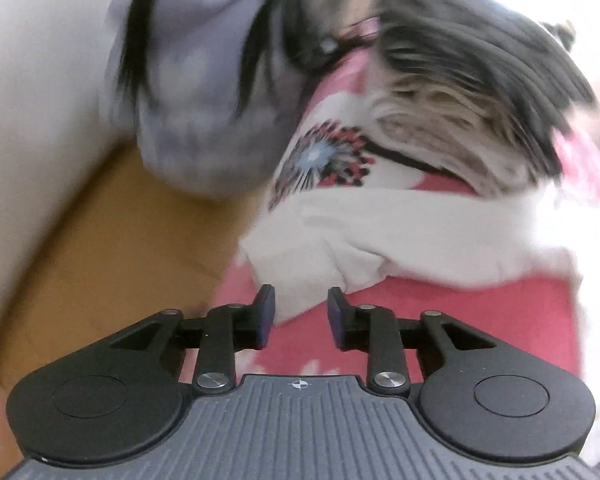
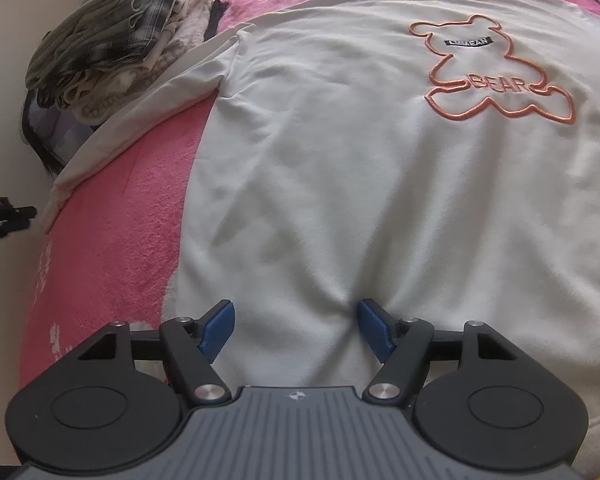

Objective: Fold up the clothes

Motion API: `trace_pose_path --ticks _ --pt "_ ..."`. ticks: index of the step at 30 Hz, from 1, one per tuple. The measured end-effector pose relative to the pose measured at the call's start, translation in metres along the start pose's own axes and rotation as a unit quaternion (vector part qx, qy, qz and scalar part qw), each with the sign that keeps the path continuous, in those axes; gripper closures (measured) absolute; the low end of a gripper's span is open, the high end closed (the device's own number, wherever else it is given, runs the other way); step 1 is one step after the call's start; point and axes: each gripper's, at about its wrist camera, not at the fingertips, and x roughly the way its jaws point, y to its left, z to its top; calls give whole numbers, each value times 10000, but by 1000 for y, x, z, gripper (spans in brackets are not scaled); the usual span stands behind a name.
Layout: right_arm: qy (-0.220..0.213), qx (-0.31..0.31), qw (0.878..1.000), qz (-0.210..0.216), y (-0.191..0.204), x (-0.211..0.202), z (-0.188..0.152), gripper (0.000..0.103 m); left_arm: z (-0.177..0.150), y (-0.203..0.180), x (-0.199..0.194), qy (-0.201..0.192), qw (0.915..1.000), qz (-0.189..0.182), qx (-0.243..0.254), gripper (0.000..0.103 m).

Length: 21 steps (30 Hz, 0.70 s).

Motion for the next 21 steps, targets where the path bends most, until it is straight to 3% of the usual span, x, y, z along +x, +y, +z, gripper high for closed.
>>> trace_pose_path --ticks 3,6,14,17,20,21 --pt "-2 24 10000 -16 1 1 0 32 4 28 20 277 9930 -389 -1076 75" --pt "9 -1 10000 -47 2 2 0 31 4 40 28 311 9841 -622 -1634 75" --pt "27 -83 9999 -99 6 3 0 28 8 45 23 144 9781 -725 -1945 80" --pt "19 -68 9999 -88 5 2 0 28 11 46 19 27 9785 -537 -1993 79" --pt "16 -29 10000 -63 4 1 0 28 15 50 13 -158 9785 -454 -2006 73" --pt "15 -27 10000 -62 4 1 0 28 16 52 13 -151 9772 -469 -2065 66"
